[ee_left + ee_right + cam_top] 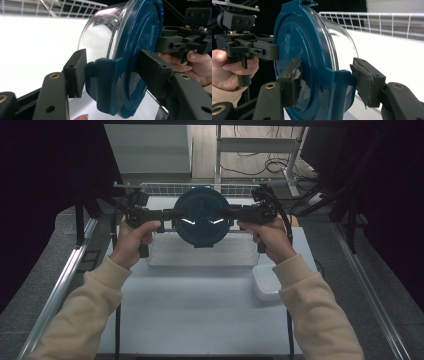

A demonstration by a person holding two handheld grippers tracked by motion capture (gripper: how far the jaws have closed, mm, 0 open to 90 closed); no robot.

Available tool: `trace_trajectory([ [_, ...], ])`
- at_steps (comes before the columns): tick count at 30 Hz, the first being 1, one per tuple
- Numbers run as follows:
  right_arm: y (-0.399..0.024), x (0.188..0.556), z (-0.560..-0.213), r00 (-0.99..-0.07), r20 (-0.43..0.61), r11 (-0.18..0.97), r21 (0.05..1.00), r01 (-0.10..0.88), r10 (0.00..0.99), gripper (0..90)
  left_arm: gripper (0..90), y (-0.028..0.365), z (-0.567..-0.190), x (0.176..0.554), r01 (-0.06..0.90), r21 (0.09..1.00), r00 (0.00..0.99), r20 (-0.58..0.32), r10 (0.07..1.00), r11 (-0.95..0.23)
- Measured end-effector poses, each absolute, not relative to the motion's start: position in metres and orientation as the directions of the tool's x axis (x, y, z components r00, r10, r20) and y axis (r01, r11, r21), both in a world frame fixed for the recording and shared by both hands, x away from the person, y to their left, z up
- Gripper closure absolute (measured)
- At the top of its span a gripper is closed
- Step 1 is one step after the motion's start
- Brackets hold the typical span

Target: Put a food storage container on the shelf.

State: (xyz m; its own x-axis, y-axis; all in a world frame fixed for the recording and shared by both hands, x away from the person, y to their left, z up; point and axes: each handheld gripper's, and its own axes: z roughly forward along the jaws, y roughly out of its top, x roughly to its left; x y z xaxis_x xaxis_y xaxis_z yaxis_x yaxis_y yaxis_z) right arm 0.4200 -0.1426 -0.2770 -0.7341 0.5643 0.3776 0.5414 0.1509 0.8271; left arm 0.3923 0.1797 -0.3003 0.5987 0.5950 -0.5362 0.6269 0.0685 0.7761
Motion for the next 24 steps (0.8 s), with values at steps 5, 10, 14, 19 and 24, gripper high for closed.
trace_trajectory([
  [5, -0.140, 0.439, -0.268, -0.728, 0.392, 0.145, 0.820, 0.553, 0.562, 42.2, 41.2, 0.183, -0.290, 0.411, 0.634, 0.771, 0.597, -0.537, 0.595, 0.059],
  [10, -0.138, 0.455, -0.265, -0.719, 0.394, 0.150, 0.812, 0.564, 0.572, 42.1, 41.2, 0.185, -0.293, 0.431, 0.651, 0.757, 0.593, -0.558, 0.580, 0.062],
  [14, -0.137, 0.468, -0.269, -0.701, 0.408, 0.146, 0.797, 0.586, 0.585, 42.2, 41.2, 0.186, -0.302, 0.447, 0.682, 0.729, 0.577, -0.589, 0.566, 0.063],
  [19, -0.138, 0.485, -0.281, -0.673, 0.450, 0.142, 0.761, 0.633, 0.588, 42.2, 40.8, 0.185, -0.313, 0.461, 0.717, 0.696, 0.550, -0.607, 0.573, 0.050],
  [24, -0.138, 0.495, -0.286, -0.647, 0.489, 0.105, 0.745, 0.659, 0.586, 42.2, 40.7, 0.187, -0.316, 0.470, 0.740, 0.668, 0.521, -0.643, 0.561, 0.077],
])
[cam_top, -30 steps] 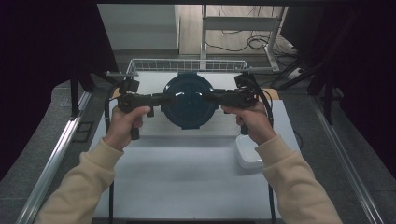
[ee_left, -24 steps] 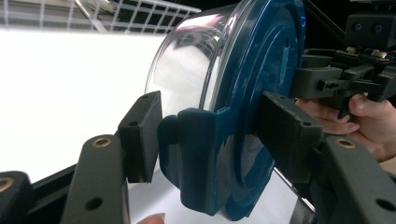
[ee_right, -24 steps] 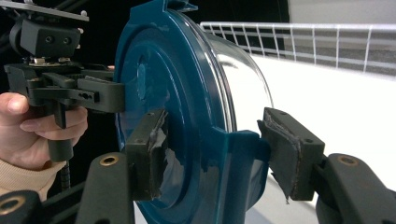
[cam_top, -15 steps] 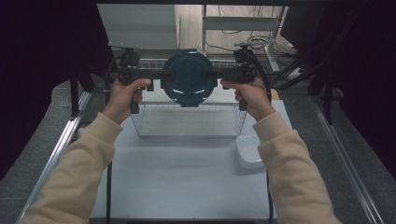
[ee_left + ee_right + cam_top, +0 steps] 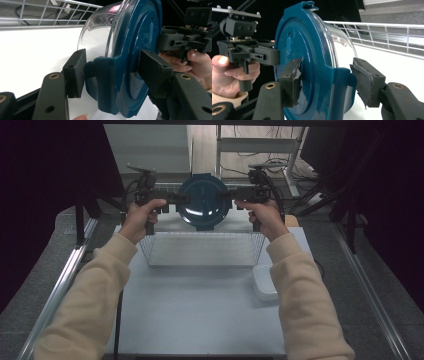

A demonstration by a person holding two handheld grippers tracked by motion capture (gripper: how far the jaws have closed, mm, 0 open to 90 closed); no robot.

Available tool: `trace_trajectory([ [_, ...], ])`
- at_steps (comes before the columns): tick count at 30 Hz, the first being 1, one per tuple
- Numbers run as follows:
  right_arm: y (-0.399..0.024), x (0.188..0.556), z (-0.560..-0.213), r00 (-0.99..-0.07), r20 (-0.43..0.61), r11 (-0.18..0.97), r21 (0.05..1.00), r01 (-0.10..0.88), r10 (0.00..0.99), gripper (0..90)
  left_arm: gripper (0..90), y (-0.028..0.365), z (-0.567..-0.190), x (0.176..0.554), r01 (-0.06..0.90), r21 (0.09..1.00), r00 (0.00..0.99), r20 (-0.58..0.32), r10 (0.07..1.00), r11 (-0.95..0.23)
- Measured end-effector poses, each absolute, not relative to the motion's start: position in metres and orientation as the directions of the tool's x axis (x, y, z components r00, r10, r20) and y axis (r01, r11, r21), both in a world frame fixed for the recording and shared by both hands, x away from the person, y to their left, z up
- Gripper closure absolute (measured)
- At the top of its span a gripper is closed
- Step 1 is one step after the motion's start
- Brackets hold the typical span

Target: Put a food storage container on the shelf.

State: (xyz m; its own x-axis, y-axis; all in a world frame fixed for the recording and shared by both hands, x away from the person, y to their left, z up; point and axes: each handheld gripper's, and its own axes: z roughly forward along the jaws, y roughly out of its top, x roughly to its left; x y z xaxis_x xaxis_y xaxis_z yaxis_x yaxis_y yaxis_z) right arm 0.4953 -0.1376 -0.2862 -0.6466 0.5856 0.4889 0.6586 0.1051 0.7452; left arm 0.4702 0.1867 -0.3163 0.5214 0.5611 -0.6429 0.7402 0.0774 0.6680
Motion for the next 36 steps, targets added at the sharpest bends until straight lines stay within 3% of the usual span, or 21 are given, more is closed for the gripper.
trace_trajectory([
  [17, -0.140, 0.529, -0.303, -0.462, 0.635, -0.011, 0.596, 0.803, 0.619, 38.7, 38.4, 0.184, -0.336, 0.513, 0.834, 0.518, 0.372, -0.782, 0.500, 0.190],
  [36, -0.141, 0.528, -0.312, -0.389, 0.694, -0.050, 0.522, 0.852, 0.606, 37.4, 37.2, 0.182, -0.335, 0.506, 0.835, 0.518, 0.359, -0.770, 0.527, 0.188],
])
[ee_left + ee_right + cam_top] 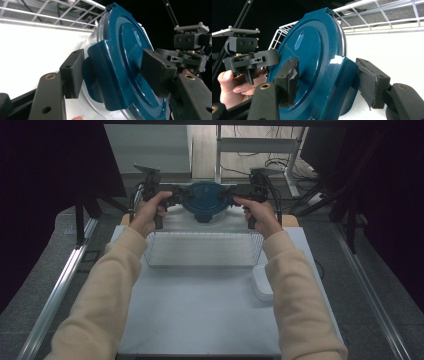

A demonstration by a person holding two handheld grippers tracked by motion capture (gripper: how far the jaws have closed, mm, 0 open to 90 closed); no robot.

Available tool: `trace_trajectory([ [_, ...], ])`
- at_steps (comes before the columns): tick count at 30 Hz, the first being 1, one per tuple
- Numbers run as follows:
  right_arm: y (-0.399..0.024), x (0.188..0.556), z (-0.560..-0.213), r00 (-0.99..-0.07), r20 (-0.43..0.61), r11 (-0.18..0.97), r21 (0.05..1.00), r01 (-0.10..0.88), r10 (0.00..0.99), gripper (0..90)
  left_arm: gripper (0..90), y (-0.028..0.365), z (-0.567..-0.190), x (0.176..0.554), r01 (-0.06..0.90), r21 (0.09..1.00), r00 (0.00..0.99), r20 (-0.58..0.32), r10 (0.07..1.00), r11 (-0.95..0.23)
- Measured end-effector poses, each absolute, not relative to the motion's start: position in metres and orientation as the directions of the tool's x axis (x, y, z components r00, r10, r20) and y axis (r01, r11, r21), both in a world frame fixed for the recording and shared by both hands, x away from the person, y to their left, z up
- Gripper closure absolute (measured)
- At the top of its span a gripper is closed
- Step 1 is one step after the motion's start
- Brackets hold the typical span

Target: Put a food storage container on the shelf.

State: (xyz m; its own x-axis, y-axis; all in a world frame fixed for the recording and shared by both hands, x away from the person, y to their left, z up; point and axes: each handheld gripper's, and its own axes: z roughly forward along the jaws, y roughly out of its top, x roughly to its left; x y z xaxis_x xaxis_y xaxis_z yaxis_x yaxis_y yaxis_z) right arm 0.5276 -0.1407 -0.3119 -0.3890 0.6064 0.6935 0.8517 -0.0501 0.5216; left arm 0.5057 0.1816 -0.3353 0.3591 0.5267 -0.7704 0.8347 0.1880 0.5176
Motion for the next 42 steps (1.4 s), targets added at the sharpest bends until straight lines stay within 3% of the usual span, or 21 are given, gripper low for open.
trace_trajectory([
  [8, -0.140, 0.526, -0.312, -0.383, 0.692, -0.059, 0.523, 0.851, 0.612, 36.0, 36.3, 0.179, -0.335, 0.505, 0.825, 0.531, 0.363, -0.758, 0.541, 0.190],
  [13, -0.135, 0.522, -0.310, -0.402, 0.653, -0.060, 0.566, 0.822, 0.641, 25.7, 30.6, 0.173, -0.332, 0.501, 0.792, 0.587, 0.400, -0.704, 0.586, 0.165],
  [21, -0.136, 0.514, -0.300, -0.435, 0.609, -0.045, 0.613, 0.789, 0.663, 18.2, 22.0, 0.177, -0.320, 0.488, 0.729, 0.666, 0.434, -0.628, 0.645, 0.159],
  [25, -0.144, 0.497, -0.285, -0.499, 0.500, 0.003, 0.704, 0.710, 0.708, 16.4, 20.2, 0.186, -0.301, 0.462, 0.649, 0.757, 0.488, -0.494, 0.719, 0.080],
  [33, -0.162, 0.444, -0.273, -0.617, 0.343, 0.124, 0.800, 0.587, 0.708, 16.7, 20.3, 0.188, -0.301, 0.390, 0.545, 0.837, 0.576, -0.332, 0.747, -0.049],
  [42, -0.187, 0.361, -0.304, -0.712, 0.197, 0.230, 0.860, 0.456, 0.674, 17.8, 21.4, 0.198, -0.358, 0.308, 0.505, 0.857, 0.641, -0.294, 0.709, -0.100],
])
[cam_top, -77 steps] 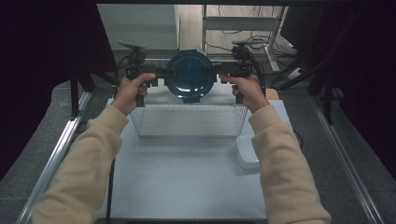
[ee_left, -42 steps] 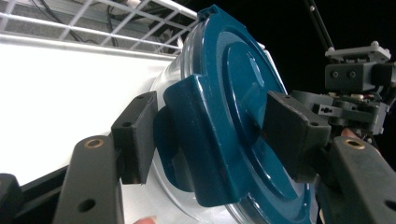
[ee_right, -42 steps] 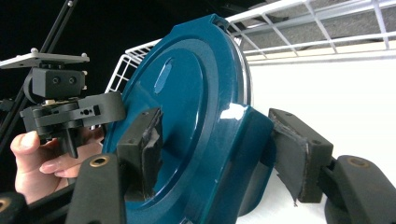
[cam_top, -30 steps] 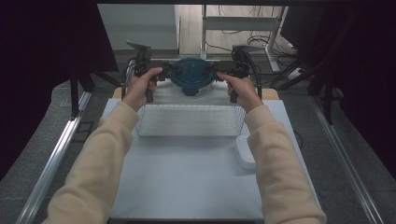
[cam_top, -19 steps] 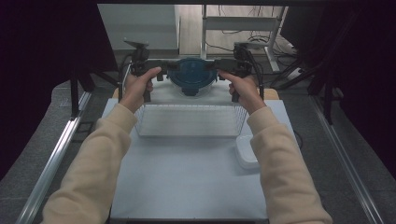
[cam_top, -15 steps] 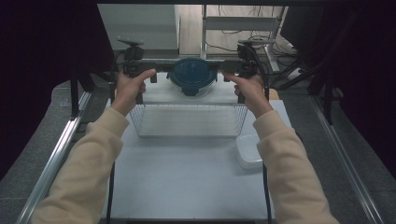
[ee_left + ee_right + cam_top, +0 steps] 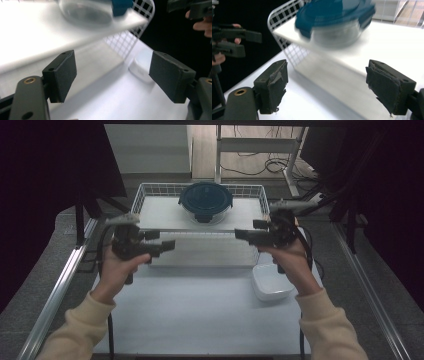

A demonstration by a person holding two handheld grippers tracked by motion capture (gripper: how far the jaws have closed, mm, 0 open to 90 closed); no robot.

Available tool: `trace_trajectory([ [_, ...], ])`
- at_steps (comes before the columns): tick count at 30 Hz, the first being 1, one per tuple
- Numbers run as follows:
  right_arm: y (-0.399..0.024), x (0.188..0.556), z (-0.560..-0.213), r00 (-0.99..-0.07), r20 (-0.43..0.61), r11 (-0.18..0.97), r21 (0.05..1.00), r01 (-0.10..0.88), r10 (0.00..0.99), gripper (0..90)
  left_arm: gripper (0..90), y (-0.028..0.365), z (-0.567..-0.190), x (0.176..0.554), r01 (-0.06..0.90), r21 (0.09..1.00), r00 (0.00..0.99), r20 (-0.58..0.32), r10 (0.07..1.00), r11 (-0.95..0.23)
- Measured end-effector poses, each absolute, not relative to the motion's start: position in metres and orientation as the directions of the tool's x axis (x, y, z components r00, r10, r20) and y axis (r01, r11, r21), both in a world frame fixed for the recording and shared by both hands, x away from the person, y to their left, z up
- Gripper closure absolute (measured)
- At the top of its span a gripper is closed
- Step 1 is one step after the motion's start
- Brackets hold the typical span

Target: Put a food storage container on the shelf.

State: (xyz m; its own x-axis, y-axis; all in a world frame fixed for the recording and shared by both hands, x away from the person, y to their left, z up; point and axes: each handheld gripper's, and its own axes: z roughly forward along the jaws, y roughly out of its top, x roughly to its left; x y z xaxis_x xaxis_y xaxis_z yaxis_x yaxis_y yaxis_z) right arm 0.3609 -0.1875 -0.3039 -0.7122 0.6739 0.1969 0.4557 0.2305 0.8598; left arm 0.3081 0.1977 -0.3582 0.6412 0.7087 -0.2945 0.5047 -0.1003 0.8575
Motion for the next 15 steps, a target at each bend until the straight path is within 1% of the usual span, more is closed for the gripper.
trace_trajectory([
  [2, -0.193, 0.343, -0.318, -0.728, 0.181, 0.243, 0.867, 0.435, 0.661, 18.4, 21.7, 0.201, -0.373, 0.294, 0.507, 0.857, 0.645, -0.304, 0.701, -0.095],
  [6, -0.203, 0.320, -0.350, -0.738, 0.206, 0.251, 0.853, 0.457, 0.643, 18.7, 22.0, 0.202, -0.400, 0.275, 0.521, 0.848, 0.636, -0.305, 0.708, -0.103],
  [10, -0.209, 0.307, -0.380, -0.723, 0.224, 0.260, 0.831, 0.493, 0.654, 19.1, 22.5, 0.196, -0.426, 0.263, 0.532, 0.834, 0.625, -0.269, 0.733, -0.148],
  [13, -0.214, 0.299, -0.396, -0.708, 0.218, 0.266, 0.821, 0.505, 0.672, 20.1, 22.5, 0.191, -0.445, 0.256, 0.554, 0.817, 0.630, -0.286, 0.722, -0.160],
  [15, -0.216, 0.295, -0.404, -0.701, 0.214, 0.278, 0.810, 0.517, 0.681, 20.2, 23.0, 0.186, -0.457, 0.251, 0.572, 0.800, 0.627, -0.280, 0.727, -0.184],
])
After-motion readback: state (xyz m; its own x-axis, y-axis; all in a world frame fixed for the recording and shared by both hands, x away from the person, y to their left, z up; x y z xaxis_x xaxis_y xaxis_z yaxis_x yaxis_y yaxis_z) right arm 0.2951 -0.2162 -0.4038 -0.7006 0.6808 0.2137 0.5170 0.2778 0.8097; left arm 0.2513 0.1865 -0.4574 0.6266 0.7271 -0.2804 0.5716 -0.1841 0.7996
